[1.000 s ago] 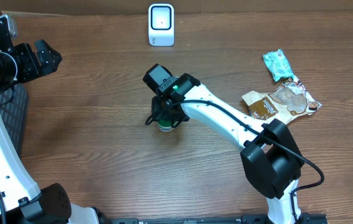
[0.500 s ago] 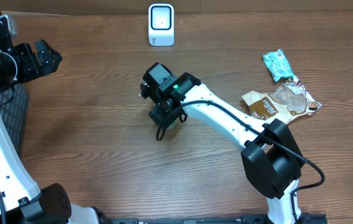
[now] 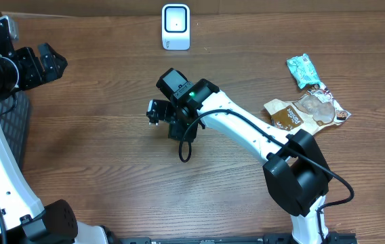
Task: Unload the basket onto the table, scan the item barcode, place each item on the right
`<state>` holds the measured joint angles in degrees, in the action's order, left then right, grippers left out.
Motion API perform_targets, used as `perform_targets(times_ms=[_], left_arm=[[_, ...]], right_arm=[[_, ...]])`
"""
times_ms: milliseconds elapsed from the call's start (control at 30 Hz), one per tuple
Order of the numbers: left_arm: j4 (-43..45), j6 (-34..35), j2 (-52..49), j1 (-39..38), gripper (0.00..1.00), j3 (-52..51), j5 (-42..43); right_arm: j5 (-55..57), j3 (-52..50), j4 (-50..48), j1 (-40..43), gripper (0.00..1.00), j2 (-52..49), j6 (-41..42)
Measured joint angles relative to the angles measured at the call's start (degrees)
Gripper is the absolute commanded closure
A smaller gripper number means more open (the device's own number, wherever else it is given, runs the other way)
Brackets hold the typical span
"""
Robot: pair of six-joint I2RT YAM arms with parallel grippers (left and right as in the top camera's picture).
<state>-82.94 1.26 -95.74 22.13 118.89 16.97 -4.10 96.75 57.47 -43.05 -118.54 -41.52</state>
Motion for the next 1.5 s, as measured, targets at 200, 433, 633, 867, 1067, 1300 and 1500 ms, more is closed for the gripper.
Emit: perform_targets(times_ms=[200,433,633,867,1067,1300,1500], left_arm=[[0.0,0.0,0.0,0.0,0.0,0.0,0.0],[0.0,0.0,0.0,0.0,0.0,0.0,0.0],[0.0,0.0,0.0,0.0,0.01,0.0,0.0],[0.0,0.0,0.0,0.0,0.0,0.0,0.0],[0.0,0.0,0.0,0.0,0.0,0.0,0.0],[0.0,0.0,0.0,0.0,0.0,0.0,0.0],[0.0,0.0,0.0,0.0,0.0,0.0,0.0]], right_arm=[[-4.7,0.0,1.6,0.0,0.26,0.5,-2.3],[-6.0,0.0,3.0,0.0,0.05,1.3,-0.4],[-5.4,1.0,5.3,0.0,0.0,1.3,8.5],[-1.5,14.7,17.1,0.1,0.0,1.7,23.4],[-0.1,18.5,22.5,0.2,0.0,3.8,27.6],[0.1,18.3,24.1,0.2,0.0,3.8,28.9],[0.1,18.2,24.1,0.2,0.0,3.8,29.1]])
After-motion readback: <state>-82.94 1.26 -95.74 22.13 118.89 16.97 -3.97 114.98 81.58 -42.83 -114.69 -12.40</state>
